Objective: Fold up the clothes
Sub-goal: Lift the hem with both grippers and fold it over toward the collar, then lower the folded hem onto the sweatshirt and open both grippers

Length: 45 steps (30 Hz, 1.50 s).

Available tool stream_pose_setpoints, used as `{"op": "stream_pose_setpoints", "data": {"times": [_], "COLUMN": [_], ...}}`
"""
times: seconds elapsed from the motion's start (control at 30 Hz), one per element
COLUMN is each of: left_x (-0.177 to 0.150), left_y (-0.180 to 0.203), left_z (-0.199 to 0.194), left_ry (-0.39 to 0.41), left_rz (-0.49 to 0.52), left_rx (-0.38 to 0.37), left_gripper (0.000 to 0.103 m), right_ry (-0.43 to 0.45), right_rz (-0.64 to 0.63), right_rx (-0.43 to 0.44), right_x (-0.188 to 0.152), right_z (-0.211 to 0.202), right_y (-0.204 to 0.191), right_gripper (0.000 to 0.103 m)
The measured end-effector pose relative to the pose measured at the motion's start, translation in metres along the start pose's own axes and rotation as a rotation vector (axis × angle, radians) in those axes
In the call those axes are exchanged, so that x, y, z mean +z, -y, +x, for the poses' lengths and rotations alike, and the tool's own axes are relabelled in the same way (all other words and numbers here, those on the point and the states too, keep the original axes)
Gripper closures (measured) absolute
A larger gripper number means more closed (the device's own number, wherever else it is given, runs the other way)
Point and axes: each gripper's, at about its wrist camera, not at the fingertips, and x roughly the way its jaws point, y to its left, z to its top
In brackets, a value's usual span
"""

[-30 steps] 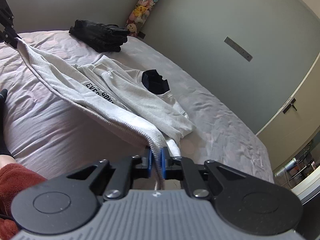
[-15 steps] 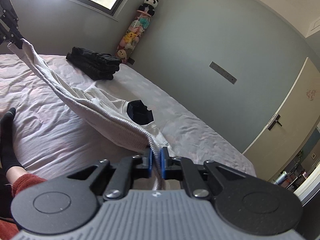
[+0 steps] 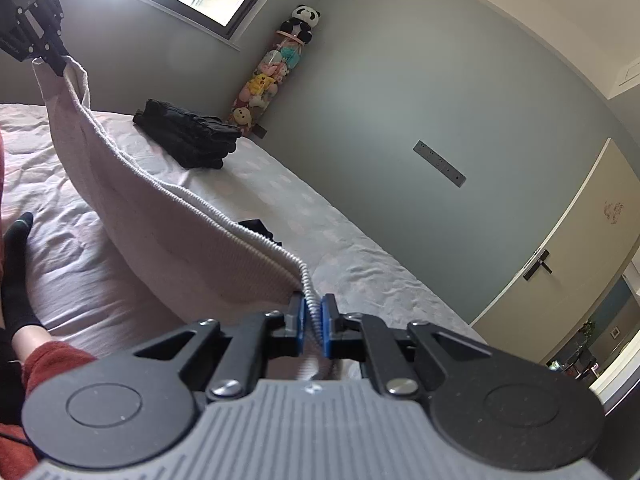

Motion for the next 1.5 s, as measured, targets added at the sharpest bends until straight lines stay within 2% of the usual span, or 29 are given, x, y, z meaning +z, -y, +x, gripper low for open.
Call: {"op": "stream_pose_setpoints", "data": {"times": [0.17,0.33,0.53,0.77,1.0,1.2,1.27,1.33,1.43,1.5], "left_x": [0.027,0.052,0.069,0.052,0.006,-0.017,-0.021,-0.024,-0.026,-0.028], "left_y": [-0.031,-0.065,-0.093,-0.103,-0.102,-0.096,-0.097,-0.103,-0.115,-0.123], "left_z": [0.043,0.104,0.207,0.343,0.442,0.471,0.47,0.462,0.438,0.414], "left_ry": [-0.017,-0.043,-0.105,-0.219,-0.31,-0.316,-0.302,-0.285,-0.244,-0.213], "left_rz": [0.015,0.021,0.025,-0.008,-0.099,-0.151,-0.178,-0.225,-0.322,-0.406], "left_rx": [0.029,0.046,0.042,-0.019,-0.089,-0.115,-0.11,-0.073,-0.002,0.012], "left_gripper": [0.096,0.096,0.095,0.095,0.095,0.091,0.083,0.077,0.076,0.074], "right_ry": [0.002,-0.018,-0.086,-0.206,-0.309,-0.352,-0.354,-0.365,-0.4,-0.404], "right_rz": [-0.041,-0.07,-0.086,-0.07,-0.037,0.004,0.028,0.066,0.219,0.333], "right_rx": [-0.015,-0.024,-0.019,0.036,0.107,0.137,0.111,0.065,-0.002,-0.028], "right_x": [0.019,0.041,0.049,0.02,-0.032,-0.052,-0.054,-0.056,-0.059,-0.061], "right_z": [0.051,0.12,0.227,0.364,0.468,0.513,0.515,0.512,0.51,0.495], "right_y": [0.022,0.043,0.059,0.053,0.026,0.012,0.013,0.02,0.046,0.064], "right_gripper": [0.093,0.093,0.093,0.093,0.093,0.09,0.079,0.078,0.078,0.078]}}
